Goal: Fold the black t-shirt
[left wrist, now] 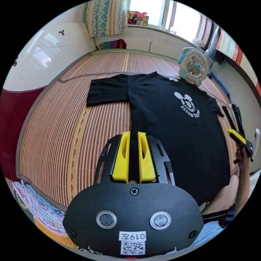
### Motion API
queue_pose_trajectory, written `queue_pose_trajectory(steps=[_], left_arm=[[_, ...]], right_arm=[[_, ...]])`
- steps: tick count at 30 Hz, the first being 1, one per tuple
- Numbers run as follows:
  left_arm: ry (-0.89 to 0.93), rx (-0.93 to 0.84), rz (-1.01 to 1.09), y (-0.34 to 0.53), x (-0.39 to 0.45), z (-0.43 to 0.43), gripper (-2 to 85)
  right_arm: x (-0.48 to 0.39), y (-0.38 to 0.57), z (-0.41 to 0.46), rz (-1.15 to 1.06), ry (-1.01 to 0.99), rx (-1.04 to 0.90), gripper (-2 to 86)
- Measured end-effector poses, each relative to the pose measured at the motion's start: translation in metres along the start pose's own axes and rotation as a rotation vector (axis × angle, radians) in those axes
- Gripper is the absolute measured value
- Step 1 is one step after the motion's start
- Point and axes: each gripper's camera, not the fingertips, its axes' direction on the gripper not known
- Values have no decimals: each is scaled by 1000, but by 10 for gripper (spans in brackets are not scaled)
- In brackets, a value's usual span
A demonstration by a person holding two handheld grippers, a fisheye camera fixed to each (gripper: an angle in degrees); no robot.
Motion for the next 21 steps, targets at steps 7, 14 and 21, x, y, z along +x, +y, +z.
queue_pose_trajectory(steps=[7,14,21], left_arm=[[-72,-23,11,8,22,8,11],[-82,-34,20,14,30,-1,10],[-90,-49,45,14,34,-8,10]], right_arm=[[45,24,-21,108,120,-107,42],[55,37,-25,128,54,-180,-5],[63,35,-49,129,84,-206,-9]])
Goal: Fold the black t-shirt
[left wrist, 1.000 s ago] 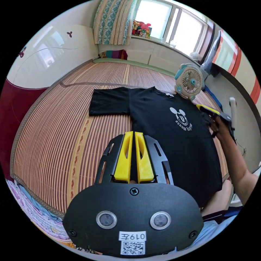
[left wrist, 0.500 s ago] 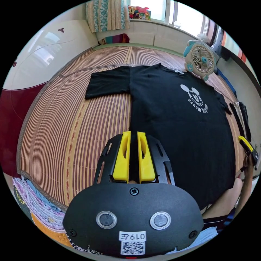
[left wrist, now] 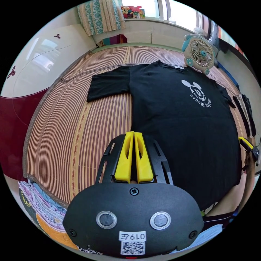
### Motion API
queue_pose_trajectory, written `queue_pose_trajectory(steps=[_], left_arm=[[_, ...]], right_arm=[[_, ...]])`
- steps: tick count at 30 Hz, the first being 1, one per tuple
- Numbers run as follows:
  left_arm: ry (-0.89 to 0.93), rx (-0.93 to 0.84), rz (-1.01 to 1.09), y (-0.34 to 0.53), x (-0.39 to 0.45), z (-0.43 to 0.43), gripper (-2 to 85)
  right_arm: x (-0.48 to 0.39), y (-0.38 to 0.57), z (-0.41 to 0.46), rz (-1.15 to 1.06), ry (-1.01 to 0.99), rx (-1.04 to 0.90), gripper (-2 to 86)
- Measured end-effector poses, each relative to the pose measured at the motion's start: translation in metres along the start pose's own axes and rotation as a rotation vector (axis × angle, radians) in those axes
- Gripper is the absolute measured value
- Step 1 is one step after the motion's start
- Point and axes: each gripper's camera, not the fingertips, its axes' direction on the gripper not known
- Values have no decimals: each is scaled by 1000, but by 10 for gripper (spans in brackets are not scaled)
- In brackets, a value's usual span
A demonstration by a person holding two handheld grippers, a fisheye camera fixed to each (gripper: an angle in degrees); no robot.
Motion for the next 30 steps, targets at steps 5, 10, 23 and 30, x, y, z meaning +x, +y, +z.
queue_pose_trajectory(steps=[5,10,23,30], left_arm=[[20,53,-27,15,-10,-23,10],[196,216,-84,54,-25,-71,12],[133,-52,-114,170,-10,-104,20],[130,-112,-156,182,-9,-98,54]], right_arm=[[25,24,-61,38,-85,114,-5],[49,75,-118,49,-133,173,3],[91,156,-124,103,-241,-95,84],[98,159,-138,82,-274,-106,106]])
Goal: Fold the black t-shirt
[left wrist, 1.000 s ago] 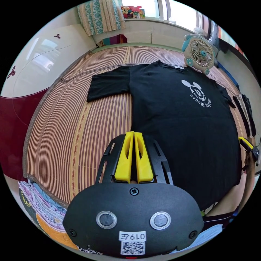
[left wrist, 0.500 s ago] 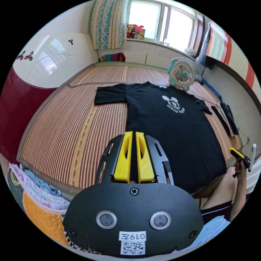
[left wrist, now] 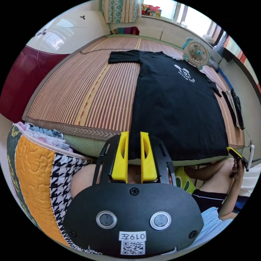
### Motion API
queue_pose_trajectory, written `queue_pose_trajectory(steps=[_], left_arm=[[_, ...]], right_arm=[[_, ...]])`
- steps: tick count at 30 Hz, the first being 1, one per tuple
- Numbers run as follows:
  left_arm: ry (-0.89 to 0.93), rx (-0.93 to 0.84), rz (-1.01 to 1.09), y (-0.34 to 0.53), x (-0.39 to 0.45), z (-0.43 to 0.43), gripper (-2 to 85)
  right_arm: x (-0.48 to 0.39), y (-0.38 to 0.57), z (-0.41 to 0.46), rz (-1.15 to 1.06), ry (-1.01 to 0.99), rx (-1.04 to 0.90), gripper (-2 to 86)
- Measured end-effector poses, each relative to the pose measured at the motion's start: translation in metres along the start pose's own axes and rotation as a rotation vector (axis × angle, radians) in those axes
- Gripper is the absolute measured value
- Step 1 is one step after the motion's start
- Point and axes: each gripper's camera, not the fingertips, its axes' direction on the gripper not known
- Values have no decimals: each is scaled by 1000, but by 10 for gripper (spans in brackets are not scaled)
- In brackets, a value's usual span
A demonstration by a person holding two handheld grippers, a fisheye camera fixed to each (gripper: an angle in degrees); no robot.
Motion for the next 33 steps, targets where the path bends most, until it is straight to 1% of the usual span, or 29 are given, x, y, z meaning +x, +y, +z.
queue_pose_trajectory(steps=[4,7,13,14,16,21,26,30,33], left_arm=[[8,-29,-43,9,-9,7,68],[3,-41,-56,9,-11,11,63],[-69,-37,16,11,1,10,32],[-28,-27,32,12,1,9,26],[-4,-25,19,12,-2,8,20],[-13,-28,23,13,-1,7,12],[-70,-26,52,13,10,4,11],[-59,-40,52,12,12,4,11],[-81,-33,46,13,9,-5,11]], right_arm=[[8,1,-6,10,-35,-12,115],[12,-2,-3,12,-27,-38,120],[16,-7,-7,4,-61,-43,124],[16,-8,-8,3,-67,-45,124],[16,-9,-9,-3,-68,-51,124],[9,-11,-9,-31,-45,-72,121],[-2,-17,-1,-55,-7,-103,113],[-6,-21,6,-56,6,-116,105],[-9,-24,7,-65,88,-118,96]])
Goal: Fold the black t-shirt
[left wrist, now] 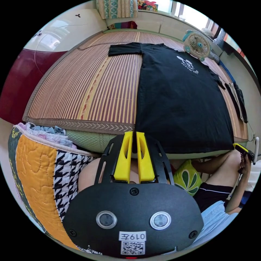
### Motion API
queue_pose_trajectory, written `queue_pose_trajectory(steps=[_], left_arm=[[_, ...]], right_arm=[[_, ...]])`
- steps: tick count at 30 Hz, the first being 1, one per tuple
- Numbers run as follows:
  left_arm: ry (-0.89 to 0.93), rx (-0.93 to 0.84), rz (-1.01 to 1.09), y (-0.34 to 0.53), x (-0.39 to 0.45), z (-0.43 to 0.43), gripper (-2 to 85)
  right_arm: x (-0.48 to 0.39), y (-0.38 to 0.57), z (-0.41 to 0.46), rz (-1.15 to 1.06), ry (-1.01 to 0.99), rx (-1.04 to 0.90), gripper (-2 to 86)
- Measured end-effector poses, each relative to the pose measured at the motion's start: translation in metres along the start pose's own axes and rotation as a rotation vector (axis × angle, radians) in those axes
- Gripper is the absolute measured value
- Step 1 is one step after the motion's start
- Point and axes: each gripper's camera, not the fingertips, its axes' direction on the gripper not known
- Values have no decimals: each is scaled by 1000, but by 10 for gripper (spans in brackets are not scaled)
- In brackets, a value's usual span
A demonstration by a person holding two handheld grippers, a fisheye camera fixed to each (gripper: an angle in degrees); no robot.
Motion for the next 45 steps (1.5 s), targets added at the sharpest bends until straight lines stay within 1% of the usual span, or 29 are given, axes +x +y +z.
queue_pose_trajectory(steps=[3,5,7,8,10,12,14,17,18,22,31,33,36,38,39,41,43,45], left_arm=[[13,80,-30,2,-8,-22,11],[107,192,-1,-5,-2,-42,12],[131,232,43,-17,12,-47,12],[113,247,79,-27,25,-46,12],[79,249,109,-44,44,-40,13],[92,254,135,-62,61,-32,13],[85,237,191,-87,81,-21,12],[33,233,241,-117,93,-12,12],[32,229,246,-123,93,-11,12],[67,221,233,-158,81,0,10],[100,138,264,-206,66,46,8],[91,136,262,-213,63,50,8],[110,186,269,-227,56,44,8],[82,261,276,-242,47,33,9],[85,282,276,-246,44,31,9],[124,308,250,-259,29,29,9],[158,325,205,-266,13,29,10],[238,325,184,-273,-2,33,11]], right_arm=[[-3,-3,-13,-14,6,76,85],[-15,-13,-20,-32,-20,170,74],[-32,-26,-16,-51,-22,208,64],[-46,-35,-11,-59,-9,235,58],[-69,-50,0,-74,0,263,46],[-92,-66,14,-97,10,275,34],[-123,-86,37,-165,62,253,13],[-150,-105,68,-255,172,194,1],[-153,-108,74,-264,176,180,0],[-158,-123,116,-250,112,90,-3],[-183,-125,170,-223,148,161,-4],[-184,-128,179,-212,132,163,-4],[-181,-143,182,-181,59,130,-4],[-186,-157,157,-176,-62,295,-3],[-189,-166,151,-184,-83,325,-2],[-219,-215,131,-253,-119,457,3],[-253,-265,125,-348,-139,520,12],[-293,-322,128,-446,-188,568,21]])
